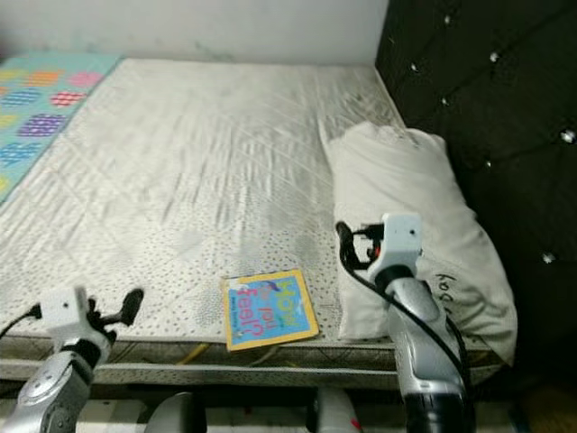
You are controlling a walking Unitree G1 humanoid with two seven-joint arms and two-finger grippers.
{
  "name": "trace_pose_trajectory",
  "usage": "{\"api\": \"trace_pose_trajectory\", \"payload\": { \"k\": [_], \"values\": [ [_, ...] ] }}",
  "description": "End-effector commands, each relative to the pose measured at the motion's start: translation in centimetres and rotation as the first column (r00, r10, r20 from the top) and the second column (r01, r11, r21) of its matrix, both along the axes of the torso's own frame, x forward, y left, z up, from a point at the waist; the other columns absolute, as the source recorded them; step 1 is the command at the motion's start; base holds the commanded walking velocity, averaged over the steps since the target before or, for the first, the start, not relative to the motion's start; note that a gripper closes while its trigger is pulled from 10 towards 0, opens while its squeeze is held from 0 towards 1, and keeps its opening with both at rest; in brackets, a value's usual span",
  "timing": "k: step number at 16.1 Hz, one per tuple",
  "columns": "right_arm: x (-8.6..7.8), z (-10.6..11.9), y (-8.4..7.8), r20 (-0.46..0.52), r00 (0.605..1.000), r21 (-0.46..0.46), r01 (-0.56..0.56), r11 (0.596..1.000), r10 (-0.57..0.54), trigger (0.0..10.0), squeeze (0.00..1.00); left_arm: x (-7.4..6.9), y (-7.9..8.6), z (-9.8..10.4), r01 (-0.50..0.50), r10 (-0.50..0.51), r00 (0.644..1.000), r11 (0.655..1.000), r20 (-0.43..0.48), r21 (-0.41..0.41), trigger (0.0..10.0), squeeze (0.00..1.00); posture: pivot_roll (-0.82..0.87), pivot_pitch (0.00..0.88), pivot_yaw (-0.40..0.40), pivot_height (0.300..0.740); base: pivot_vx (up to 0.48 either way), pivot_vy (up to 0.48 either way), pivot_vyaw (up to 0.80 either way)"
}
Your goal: Clean up the room
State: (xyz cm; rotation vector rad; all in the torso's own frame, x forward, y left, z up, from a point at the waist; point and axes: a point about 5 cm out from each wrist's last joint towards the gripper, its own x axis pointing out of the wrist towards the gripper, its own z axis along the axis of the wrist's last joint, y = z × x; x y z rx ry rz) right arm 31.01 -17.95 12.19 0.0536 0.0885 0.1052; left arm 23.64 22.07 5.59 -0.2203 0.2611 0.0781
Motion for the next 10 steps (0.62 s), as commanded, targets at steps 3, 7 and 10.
{"api": "trace_pose_trajectory", "payload": {
  "k": [3, 7, 10],
  "values": [
    [0.7, 0.1, 0.1, 0.011, 1.0, 0.018, 0.022, 1.0, -0.022, 10.0, 0.0, 0.0, -1.4, 0.6, 0.039, -0.039, 0.999, 0.999, 0.005, -0.027, 10.0, 0.0, -0.1, 0.0, -0.002, 0.67, 0.0, 0.0, 0.0],
    [0.7, -0.1, 0.1, 0.02, 1.0, -0.013, 0.023, 1.0, -0.023, 10.0, 0.0, 0.6, -1.1, -0.1, -0.022, 0.017, 0.997, 0.998, -0.081, -0.057, 10.0, 0.0, -0.11, 0.0, 0.0, 0.67, 0.0, 0.0, 0.0],
    [-0.2, -1.0, -0.2, -0.013, 1.0, -0.032, 0.018, 0.999, -0.019, 10.0, 0.0, 1.2, -0.5, -2.3, -0.087, 0.062, 0.971, 0.991, -0.232, -0.1, 10.0, 0.0, -0.14, 0.0, 0.003, 0.67, 0.0, 0.0, 0.0]
  ]
}}
